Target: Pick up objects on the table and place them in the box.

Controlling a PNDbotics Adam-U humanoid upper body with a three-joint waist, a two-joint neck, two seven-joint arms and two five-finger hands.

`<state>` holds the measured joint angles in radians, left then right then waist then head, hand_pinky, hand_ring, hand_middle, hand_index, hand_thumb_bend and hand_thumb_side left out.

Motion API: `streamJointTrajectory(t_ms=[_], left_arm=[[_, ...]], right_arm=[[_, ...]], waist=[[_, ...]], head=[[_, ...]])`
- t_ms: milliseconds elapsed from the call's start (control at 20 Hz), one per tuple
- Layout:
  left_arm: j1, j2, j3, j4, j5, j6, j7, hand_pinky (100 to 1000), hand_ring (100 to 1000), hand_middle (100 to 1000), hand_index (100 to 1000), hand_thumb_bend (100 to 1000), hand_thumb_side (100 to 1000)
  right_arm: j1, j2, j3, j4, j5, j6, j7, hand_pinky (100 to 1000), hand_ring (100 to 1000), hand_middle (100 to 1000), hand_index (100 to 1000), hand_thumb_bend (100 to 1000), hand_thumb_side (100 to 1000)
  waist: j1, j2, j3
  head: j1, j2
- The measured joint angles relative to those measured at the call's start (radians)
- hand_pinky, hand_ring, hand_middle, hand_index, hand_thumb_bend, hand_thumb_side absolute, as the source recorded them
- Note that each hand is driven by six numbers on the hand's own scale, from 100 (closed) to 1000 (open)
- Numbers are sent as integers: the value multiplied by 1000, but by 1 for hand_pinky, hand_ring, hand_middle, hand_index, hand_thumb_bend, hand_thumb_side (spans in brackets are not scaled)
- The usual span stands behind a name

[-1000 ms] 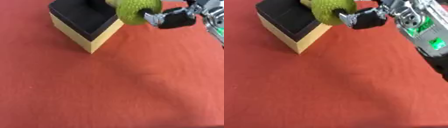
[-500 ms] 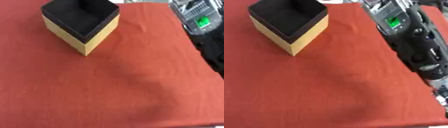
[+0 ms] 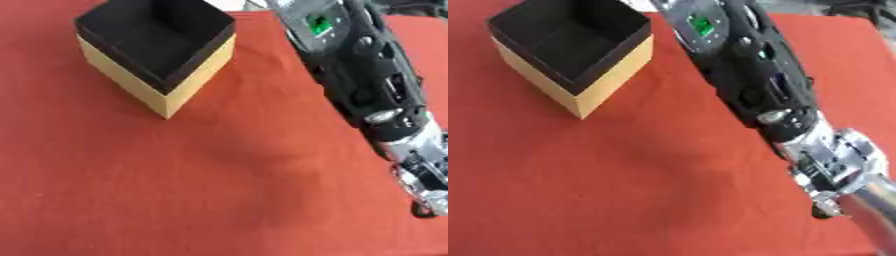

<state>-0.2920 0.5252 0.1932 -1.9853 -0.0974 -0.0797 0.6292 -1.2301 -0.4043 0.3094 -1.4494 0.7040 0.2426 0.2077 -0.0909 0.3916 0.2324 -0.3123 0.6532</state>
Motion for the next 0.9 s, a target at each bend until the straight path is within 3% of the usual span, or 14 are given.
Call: streamJointTrajectory(t_ms=[400, 900], left_arm=[[-8, -1, 0, 0, 1, -2, -2, 760, 657, 646, 754, 219, 559], [-8, -9, 0, 0, 1, -2, -2, 760, 656, 646, 754, 216, 561]], right_arm=[[-11, 93, 2, 199, 121, -78, 7, 729, 573, 377, 564, 100, 100], [-24, 141, -22, 437, 267, -212, -43, 737, 583, 400, 575, 100, 100]], waist=[[-2, 7, 11], [-2, 8, 11]], head=[[-7, -4], [-8, -4]])
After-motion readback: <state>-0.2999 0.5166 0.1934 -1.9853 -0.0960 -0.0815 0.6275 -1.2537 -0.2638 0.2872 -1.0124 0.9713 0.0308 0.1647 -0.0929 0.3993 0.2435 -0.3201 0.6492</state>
